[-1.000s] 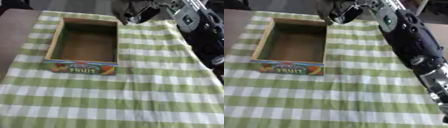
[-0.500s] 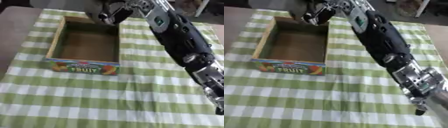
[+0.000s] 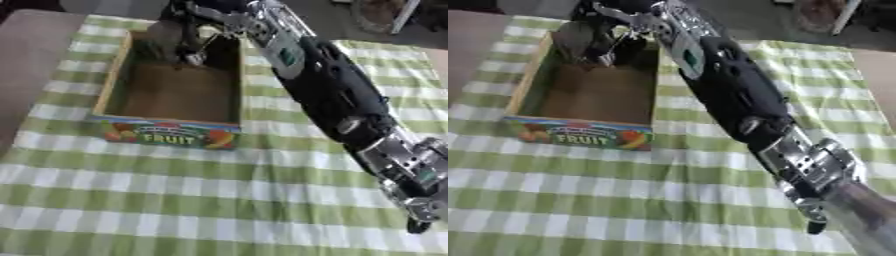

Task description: Pick up objects on the table and place them in the box.

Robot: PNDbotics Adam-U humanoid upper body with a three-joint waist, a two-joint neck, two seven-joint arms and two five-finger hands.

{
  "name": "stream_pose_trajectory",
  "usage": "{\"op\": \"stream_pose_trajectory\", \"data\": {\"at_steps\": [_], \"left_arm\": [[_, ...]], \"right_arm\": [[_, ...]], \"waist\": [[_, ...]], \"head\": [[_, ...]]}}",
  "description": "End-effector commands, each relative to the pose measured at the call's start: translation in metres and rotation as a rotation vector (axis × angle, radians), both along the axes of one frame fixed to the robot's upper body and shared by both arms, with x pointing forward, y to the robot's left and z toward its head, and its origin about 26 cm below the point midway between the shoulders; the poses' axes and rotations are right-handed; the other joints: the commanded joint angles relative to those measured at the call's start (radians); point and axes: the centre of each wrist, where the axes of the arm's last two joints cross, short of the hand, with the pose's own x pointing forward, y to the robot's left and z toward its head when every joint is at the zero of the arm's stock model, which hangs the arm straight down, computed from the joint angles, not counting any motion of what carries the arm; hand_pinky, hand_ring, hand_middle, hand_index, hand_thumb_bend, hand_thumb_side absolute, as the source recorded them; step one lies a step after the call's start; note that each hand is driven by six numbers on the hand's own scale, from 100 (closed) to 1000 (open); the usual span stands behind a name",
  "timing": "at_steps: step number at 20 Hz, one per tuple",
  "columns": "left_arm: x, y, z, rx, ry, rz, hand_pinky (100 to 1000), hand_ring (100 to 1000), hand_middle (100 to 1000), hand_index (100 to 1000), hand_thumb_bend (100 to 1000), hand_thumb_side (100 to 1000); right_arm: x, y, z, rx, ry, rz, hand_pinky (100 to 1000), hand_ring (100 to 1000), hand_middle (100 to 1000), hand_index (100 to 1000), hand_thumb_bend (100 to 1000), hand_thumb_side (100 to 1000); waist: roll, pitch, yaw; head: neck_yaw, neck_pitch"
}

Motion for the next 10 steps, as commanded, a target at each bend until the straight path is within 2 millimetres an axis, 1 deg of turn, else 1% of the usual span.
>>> {"op": "stream_pose_trajectory", "data": {"at_steps": [1,4,7,9,10], "left_arm": [[-0.002,0.0,0.008,0.026,-0.03,-0.01,298,345,593,391,100,792],[-0.002,-0.001,0.008,0.022,-0.045,-0.012,299,347,593,395,100,789],[-0.001,-0.001,0.009,0.018,-0.052,-0.017,300,347,593,395,100,790],[0.0,-0.002,0.01,0.019,-0.054,-0.021,300,347,593,395,100,790],[0.0,-0.002,0.01,0.018,-0.054,-0.022,299,347,593,395,100,790]], "right_arm": [[0.003,0.004,-0.002,-0.021,-0.008,-0.011,872,887,562,661,100,237],[0.007,0.007,-0.015,-0.041,0.002,-0.018,872,886,563,661,100,236],[0.009,0.009,-0.021,-0.059,-0.012,-0.022,874,884,576,670,100,229],[0.01,0.01,-0.023,-0.076,-0.029,-0.023,876,885,586,699,100,222],[0.01,0.01,-0.025,-0.085,-0.039,-0.025,878,888,598,740,100,234]], "waist": [[0.009,-0.014,0.008],[0.009,-0.01,0.018],[0.008,-0.008,0.02],[0.007,-0.007,0.02],[0.007,-0.006,0.02]], "head": [[-0.01,-0.01],[-0.017,-0.01],[-0.018,-0.009],[-0.02,-0.008],[-0.022,-0.007]]}}
